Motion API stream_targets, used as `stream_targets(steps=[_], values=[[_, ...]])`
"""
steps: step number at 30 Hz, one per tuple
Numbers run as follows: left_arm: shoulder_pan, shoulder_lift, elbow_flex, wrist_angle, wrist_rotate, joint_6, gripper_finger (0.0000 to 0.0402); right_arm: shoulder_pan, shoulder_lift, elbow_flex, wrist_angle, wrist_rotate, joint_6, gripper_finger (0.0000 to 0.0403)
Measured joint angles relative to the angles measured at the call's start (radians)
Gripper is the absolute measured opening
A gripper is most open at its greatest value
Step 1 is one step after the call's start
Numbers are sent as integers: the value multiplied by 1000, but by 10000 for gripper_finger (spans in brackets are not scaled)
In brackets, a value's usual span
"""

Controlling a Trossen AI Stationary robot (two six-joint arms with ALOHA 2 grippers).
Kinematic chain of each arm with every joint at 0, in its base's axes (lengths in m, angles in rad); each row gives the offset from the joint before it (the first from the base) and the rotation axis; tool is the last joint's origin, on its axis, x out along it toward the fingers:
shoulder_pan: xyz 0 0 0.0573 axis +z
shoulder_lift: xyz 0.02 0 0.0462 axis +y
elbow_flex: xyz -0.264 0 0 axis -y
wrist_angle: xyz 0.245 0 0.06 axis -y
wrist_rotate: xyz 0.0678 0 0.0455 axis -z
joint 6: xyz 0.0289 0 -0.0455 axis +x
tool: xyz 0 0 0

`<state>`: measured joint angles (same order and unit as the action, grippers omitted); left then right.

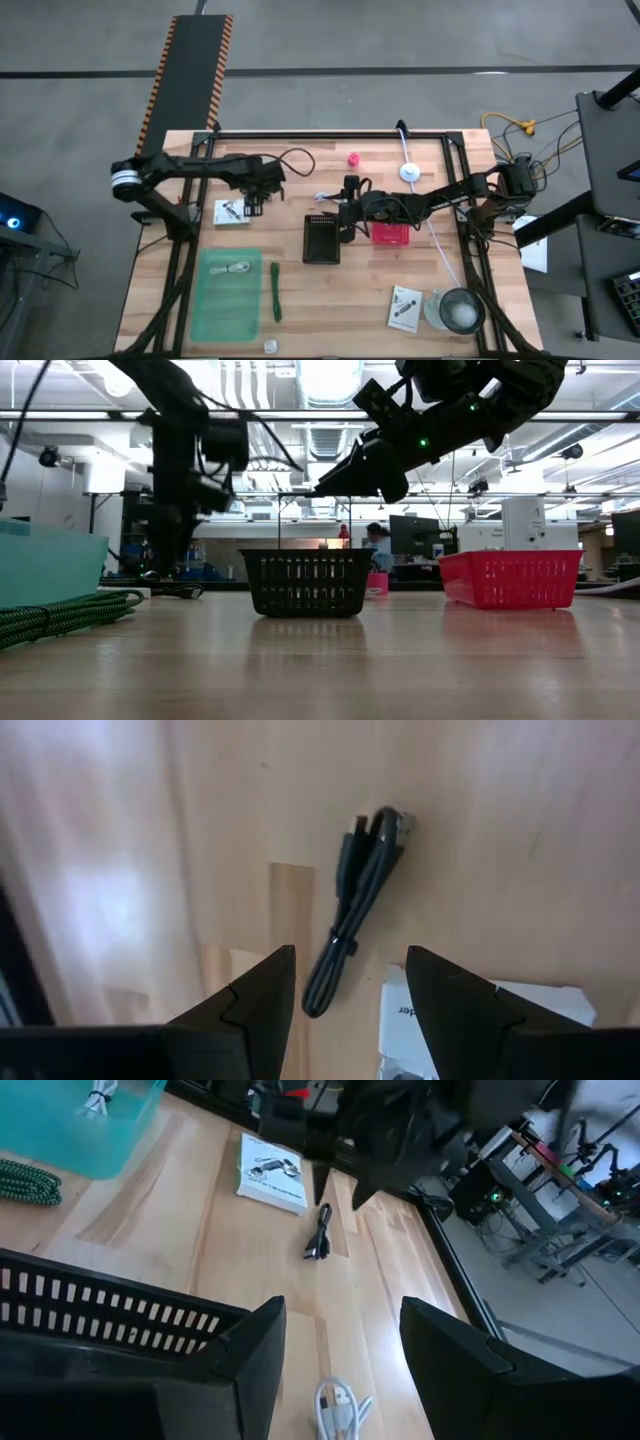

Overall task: Pick and place items into bin
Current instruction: Put the black charger cable into the green bin

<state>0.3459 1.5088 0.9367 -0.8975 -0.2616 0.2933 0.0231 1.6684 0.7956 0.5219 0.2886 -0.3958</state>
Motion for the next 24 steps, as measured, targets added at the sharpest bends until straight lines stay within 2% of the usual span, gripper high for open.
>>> stream_targets(steps=[9, 14, 24], values=[[3, 124, 30, 1, -1, 33, 176, 0, 0, -1, -15, 0, -1, 185], [9, 133, 26, 63, -1, 61, 176, 0, 0, -1, -19, 0, -1, 185], [9, 137, 24, 79, 49, 87, 176, 0, 0, -1, -26, 1, -1, 185]])
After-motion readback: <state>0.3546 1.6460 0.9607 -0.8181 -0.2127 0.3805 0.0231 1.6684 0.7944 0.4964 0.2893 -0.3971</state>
